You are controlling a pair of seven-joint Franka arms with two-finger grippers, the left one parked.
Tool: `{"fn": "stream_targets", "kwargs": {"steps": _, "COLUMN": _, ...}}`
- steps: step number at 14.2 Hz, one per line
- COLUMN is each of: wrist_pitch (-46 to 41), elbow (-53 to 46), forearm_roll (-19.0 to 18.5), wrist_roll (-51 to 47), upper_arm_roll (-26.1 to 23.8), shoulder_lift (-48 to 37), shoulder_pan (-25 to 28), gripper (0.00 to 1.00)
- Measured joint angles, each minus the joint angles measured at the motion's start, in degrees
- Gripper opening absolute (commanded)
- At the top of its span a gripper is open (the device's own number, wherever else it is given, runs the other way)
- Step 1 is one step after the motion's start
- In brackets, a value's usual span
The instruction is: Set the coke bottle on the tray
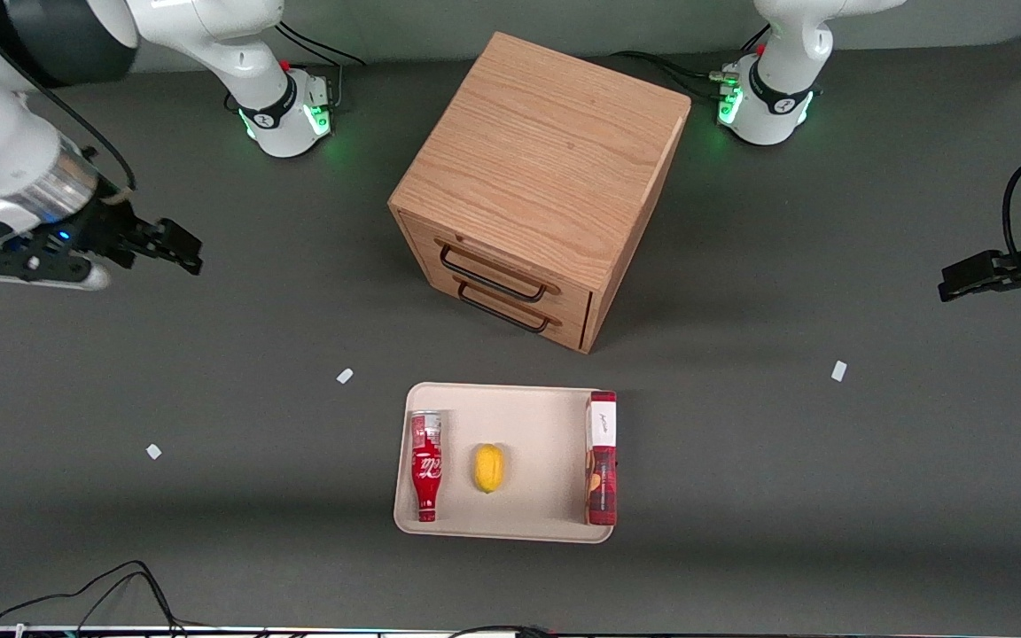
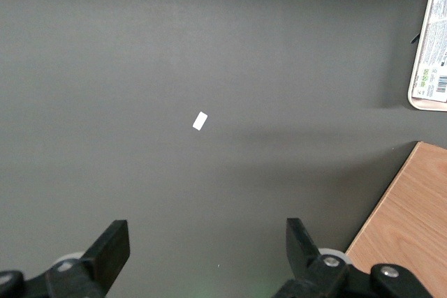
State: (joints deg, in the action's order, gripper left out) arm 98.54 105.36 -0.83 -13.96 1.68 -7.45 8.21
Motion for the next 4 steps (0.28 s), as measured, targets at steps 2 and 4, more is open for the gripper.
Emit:
{"fn": "stream_targets", "kwargs": {"steps": 2, "wrist_pitch": -1.32, "elbow": -0.33, "forearm_roll": 0.01, "wrist_roll": 2.28, "upper_arm_roll": 1.93, "shoulder_lift": -0.65, "shoulder_pan": -0.02, "gripper": 1.0}}
{"fn": "stream_targets", "kwargs": {"steps": 4, "wrist_pitch": -2.19, "elbow": -1.26, "forearm_roll": 0.02, "wrist_roll": 2.57, "upper_arm_roll": 2.14, "shoulder_lift": -0.49, "shoulder_pan": 0.1, "gripper": 1.0}}
